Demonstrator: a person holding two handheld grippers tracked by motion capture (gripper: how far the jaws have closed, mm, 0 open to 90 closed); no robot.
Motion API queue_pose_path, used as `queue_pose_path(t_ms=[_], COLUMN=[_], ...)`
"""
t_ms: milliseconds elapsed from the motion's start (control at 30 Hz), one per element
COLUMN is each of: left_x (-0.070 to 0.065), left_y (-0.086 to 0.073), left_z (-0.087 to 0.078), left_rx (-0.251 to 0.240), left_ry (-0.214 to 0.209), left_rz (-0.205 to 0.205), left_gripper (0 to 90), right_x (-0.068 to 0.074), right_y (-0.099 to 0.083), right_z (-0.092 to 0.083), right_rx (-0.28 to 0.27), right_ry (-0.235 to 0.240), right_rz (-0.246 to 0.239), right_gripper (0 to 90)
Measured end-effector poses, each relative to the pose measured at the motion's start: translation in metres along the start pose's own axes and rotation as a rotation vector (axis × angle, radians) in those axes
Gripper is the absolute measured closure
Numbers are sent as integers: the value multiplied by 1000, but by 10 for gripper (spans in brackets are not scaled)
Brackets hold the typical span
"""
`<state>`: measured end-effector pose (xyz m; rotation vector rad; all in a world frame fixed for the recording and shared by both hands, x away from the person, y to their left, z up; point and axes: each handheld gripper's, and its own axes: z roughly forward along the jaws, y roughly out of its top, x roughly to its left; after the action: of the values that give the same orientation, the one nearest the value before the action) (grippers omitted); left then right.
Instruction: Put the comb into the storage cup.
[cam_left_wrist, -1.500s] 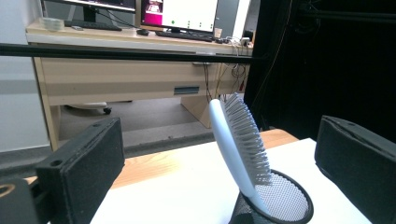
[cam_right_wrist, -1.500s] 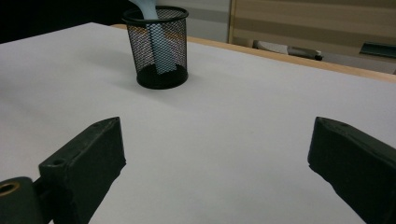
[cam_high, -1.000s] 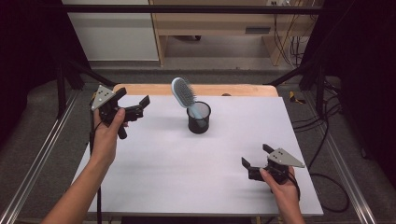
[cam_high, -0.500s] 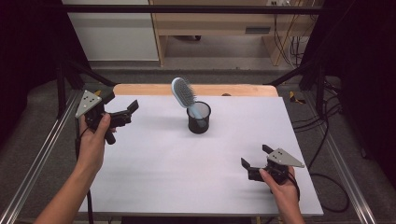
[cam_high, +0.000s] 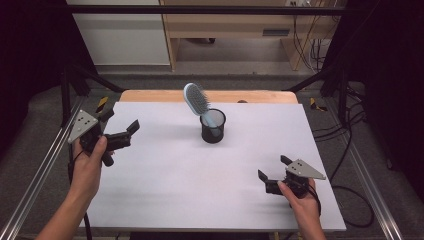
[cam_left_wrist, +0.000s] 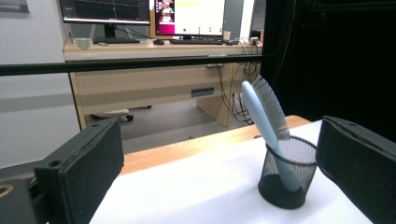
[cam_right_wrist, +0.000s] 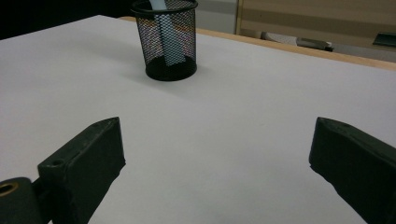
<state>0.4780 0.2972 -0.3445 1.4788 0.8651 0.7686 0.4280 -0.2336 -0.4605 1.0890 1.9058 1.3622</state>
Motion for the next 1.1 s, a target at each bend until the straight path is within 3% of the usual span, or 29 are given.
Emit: queue_pose_path(t_ms=[200, 333, 600, 1100], left_x=[2, 5, 9, -9], left_y=[-11, -20, -39, -71], left_z=[-15, -25, -40, -53], left_rx=[-18, -14, -17, -1], left_ry=[1, 2, 3, -9], left_rz=[-18, -7, -34, -29], left_gripper=[10, 10, 10, 10], right_x=[0, 0, 1, 1], right_y=[0, 0, 0, 0], right_z=[-1, -1, -1, -1], right_rx=[0, 1, 0, -1], right_ry=[6, 7, 9, 15], right_rz=[1, 0, -2, -3], right_gripper=[36, 36, 36, 36])
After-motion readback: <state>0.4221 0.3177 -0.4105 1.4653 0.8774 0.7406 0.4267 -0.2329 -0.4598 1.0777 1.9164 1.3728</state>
